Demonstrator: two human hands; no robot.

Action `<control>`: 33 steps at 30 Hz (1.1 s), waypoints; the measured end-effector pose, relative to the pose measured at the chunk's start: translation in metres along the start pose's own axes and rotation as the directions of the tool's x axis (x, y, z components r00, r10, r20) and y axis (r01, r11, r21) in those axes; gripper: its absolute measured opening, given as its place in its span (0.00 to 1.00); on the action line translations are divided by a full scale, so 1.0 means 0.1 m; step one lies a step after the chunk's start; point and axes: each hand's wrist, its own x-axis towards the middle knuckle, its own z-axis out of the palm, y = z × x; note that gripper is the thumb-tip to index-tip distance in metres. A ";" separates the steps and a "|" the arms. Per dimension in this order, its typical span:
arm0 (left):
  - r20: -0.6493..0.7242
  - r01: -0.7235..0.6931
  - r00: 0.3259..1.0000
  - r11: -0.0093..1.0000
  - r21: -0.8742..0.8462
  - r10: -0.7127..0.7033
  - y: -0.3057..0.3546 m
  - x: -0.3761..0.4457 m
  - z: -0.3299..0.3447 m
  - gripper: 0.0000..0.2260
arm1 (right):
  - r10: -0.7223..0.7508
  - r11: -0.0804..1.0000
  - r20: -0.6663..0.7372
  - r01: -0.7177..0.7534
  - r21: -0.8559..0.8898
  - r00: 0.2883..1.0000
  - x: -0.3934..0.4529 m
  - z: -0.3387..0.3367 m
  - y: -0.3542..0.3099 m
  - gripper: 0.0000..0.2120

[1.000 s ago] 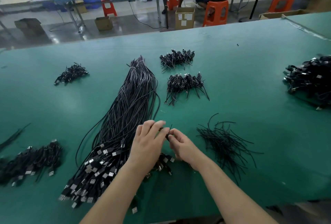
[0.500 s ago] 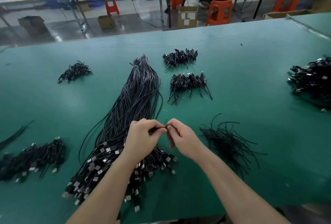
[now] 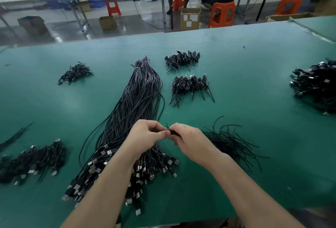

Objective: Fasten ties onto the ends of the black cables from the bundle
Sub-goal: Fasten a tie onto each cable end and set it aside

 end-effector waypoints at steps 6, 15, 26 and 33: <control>-0.036 -0.022 0.999 1.000 0.008 0.022 0.04 -0.02 0.03 0.04 | 0.020 0.999 -0.083 -0.016 0.050 0.996 0.00 -0.01 -0.02 0.07; -0.410 -0.190 0.822 0.868 0.458 0.396 0.05 -0.12 0.31 0.04 | 0.011 0.999 -0.188 -0.003 0.040 0.982 0.07 -0.03 -0.02 0.08; -0.414 -0.117 0.860 0.905 0.409 0.298 0.09 -0.16 0.48 0.10 | -0.036 0.971 -0.280 -0.032 -0.236 0.959 0.11 0.02 -0.04 0.08; -0.353 0.022 0.935 0.991 0.130 0.025 0.09 -0.05 0.39 0.04 | -0.088 0.939 -0.221 0.007 -0.344 0.971 0.13 -0.03 -0.08 0.10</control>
